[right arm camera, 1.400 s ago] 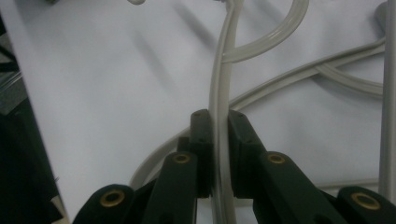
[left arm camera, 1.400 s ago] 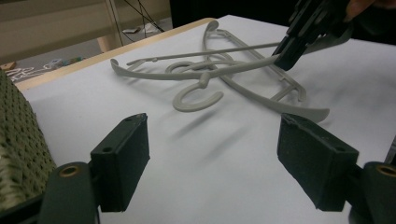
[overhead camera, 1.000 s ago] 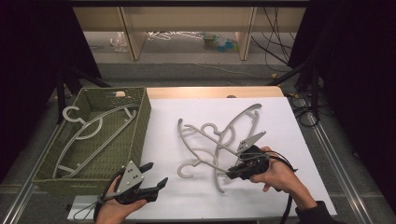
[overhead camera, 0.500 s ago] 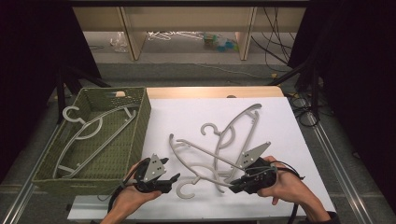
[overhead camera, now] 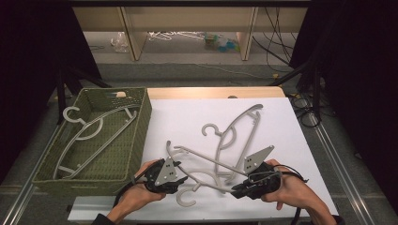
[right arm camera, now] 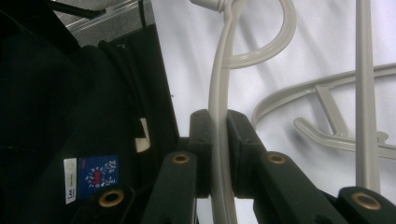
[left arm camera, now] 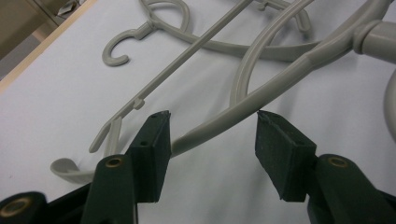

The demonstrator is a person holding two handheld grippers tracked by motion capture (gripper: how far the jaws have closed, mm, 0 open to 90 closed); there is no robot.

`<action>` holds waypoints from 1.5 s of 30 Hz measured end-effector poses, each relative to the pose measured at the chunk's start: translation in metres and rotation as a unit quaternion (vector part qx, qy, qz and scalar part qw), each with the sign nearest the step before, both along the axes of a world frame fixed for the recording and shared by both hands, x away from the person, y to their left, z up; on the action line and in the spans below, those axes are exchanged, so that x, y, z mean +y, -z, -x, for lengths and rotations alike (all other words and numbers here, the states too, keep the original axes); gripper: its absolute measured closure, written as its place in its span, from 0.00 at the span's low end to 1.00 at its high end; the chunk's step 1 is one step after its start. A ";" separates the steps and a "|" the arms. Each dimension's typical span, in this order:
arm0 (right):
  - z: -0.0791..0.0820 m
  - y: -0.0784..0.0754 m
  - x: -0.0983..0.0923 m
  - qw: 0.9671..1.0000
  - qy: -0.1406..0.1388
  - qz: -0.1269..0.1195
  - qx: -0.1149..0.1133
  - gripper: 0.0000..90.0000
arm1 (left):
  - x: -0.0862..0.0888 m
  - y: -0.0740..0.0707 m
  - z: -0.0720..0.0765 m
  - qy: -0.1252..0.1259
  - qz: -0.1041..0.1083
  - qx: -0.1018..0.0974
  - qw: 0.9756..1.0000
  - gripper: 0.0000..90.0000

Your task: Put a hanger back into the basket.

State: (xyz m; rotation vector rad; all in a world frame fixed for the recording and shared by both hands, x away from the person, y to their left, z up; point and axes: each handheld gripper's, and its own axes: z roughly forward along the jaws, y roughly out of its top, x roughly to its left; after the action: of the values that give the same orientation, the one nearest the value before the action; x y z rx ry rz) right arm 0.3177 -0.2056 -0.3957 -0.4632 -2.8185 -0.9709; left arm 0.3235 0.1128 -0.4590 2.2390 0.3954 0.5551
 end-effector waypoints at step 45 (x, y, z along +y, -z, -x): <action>-0.008 -0.008 0.000 0.989 0.075 -0.006 -0.126 0.53 | -0.026 -0.034 0.009 0.176 -0.075 -0.089 0.978 0.88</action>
State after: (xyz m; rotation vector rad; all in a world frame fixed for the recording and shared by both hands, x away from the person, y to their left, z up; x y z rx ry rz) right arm 0.3255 -0.2059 -0.3875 -0.5970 -3.0338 -1.1509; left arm 0.3143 0.0873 -0.4249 2.3073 -0.1378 0.6038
